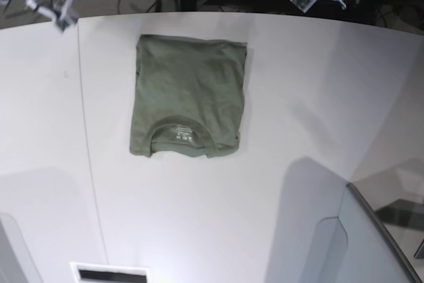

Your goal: Layout the t-shirt on the table in an organized manner, then fold the t-shirt properly

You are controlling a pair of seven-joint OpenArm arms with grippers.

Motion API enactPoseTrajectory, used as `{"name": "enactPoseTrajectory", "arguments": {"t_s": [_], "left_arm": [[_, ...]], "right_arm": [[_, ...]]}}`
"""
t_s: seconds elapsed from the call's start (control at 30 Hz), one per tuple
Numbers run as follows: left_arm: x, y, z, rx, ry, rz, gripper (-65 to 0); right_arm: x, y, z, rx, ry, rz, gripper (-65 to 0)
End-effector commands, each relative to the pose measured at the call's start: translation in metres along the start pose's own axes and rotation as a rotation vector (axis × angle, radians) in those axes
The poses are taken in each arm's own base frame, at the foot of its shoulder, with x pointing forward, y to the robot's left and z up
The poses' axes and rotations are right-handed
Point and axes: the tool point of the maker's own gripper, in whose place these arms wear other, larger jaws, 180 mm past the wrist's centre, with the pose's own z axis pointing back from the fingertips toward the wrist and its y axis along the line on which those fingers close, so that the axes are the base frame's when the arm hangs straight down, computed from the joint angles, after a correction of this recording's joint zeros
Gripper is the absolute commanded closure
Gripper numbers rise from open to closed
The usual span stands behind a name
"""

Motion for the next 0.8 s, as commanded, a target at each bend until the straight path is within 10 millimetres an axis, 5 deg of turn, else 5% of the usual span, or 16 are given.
{"name": "enactPoseTrajectory", "arguments": {"t_s": [0.0,0.13,0.23,0.4,0.67,0.77], "left_arm": [[-0.009,-0.009,0.002,-0.022,0.015,0.013,0.0],[-0.063,-0.033,-0.018,-0.094,0.15,0.09,0.0],[-0.099,-0.053,-0.04,-0.154,0.242,0.141,0.0],[-0.132,-0.079,-0.081,-0.182,0.234,0.244,0.0],[-0.202,-0.083,-0.129,-0.022,0.251,0.271,0.0],[-0.203,-0.077,-0.134,0.01,0.222,0.287,0.0]], "right_arm": [[-0.016,0.006,-0.001,-0.01,0.038,0.029,0.0],[-0.08,0.016,-0.03,-0.088,0.204,0.146,0.0],[-0.11,0.028,-0.063,-0.074,0.272,0.171,0.0],[-0.16,0.054,-0.107,0.067,0.393,0.257,0.0],[-0.211,0.014,-0.145,0.046,0.511,0.13,0.0],[-0.218,-0.006,-0.152,0.002,0.489,0.073,0.0]]}}
